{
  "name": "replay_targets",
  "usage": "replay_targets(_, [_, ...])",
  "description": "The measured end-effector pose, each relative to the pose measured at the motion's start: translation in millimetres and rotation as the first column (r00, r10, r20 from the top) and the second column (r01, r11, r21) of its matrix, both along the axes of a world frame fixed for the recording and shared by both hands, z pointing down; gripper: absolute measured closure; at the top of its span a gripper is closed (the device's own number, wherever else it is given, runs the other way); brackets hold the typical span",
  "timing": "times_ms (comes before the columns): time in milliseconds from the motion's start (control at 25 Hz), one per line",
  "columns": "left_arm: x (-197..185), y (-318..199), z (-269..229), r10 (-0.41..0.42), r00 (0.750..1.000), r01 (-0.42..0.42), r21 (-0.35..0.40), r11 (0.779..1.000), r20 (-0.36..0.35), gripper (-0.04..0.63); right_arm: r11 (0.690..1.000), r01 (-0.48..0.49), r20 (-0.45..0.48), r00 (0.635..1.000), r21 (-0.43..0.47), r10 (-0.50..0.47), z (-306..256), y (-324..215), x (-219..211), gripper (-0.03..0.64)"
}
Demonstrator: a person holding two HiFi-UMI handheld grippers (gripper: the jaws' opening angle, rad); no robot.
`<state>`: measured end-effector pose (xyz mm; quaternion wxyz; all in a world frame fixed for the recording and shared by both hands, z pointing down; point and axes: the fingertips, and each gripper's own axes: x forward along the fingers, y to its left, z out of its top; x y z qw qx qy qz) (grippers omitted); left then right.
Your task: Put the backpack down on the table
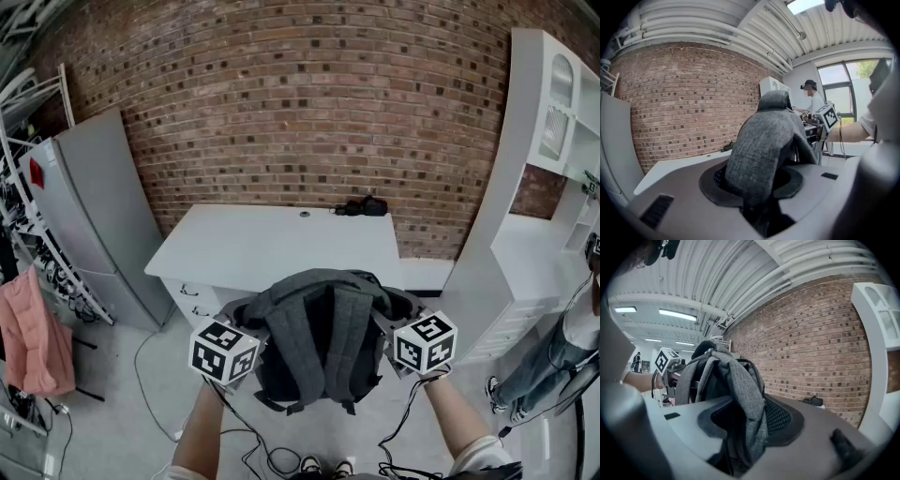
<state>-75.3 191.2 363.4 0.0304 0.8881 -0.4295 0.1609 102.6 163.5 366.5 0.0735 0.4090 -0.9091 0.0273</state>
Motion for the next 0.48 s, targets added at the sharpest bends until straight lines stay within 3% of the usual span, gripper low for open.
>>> replay_targets(480, [-7.0, -3.4, -3.5, -0.001, 1.0, 0.001, 0.003, 1.0, 0.017, 0.449, 1.0, 0.009, -0.011, 1.0, -0.029, -0.009, -0.1, -5.7, -7.7, 0.437])
